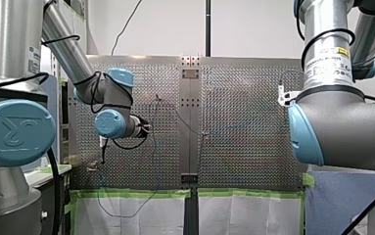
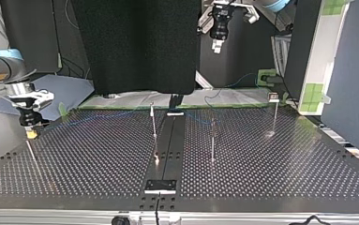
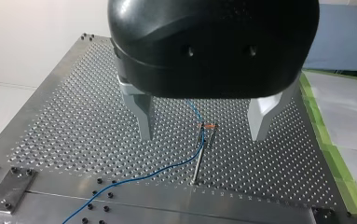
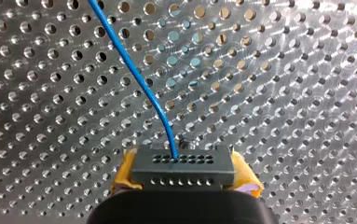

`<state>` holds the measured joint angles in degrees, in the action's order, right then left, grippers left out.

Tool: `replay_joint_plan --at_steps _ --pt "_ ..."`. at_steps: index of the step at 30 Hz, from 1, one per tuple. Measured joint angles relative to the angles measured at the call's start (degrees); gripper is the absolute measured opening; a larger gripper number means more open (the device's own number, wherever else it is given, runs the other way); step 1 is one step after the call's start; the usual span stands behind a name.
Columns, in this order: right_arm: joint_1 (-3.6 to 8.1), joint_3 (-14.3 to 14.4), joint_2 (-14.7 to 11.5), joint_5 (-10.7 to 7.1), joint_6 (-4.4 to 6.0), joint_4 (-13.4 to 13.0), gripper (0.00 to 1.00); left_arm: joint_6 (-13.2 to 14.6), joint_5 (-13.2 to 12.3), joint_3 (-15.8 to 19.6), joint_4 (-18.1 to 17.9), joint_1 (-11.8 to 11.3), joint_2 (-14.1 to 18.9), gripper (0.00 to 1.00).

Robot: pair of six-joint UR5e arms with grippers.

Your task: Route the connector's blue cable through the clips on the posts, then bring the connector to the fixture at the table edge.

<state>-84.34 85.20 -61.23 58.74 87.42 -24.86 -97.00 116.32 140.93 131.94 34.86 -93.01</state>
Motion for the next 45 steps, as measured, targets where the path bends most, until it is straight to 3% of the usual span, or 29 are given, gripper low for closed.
replay_joint_plan --at_steps 28,29,31,32,37,39,45 --pt "-0.07 -1.0 0.1 0.51 0.83 0.6 0.00 0.1 -0.1 0.0 0.0 -0.1 0.0 1.00" --pt "-0.07 -1.0 0.1 0.59 0.86 0.5 0.05 0.1 -0.1 0.0 -0.1 -0.1 0.0 1.00" --pt "-0.07 -1.0 0.1 0.84 0.90 0.4 0.05 0.1 -0.1 0.0 -0.1 -0.1 0.0 1.00" --pt "-0.07 -1.0 0.1 0.98 0.90 0.4 0.17 0.1 -0.1 0.0 -0.1 -0.1 0.0 1.00" --pt "-0.08 -1.1 0.2 1.48 1.22 0.3 0.31 0.1 -0.1 0.0 -0.1 -0.2 0.0 1.00" --pt "-0.11 -1.1 0.2 1.55 1.30 0.3 0.48 0.1 -0.1 0.0 -0.1 -0.2 0.0 1.00" --pt "-0.40 -1.0 0.3 1.75 1.36 0.4 0.64 0.1 -0.2 0.0 -0.2 -0.3 0.0 1.00"
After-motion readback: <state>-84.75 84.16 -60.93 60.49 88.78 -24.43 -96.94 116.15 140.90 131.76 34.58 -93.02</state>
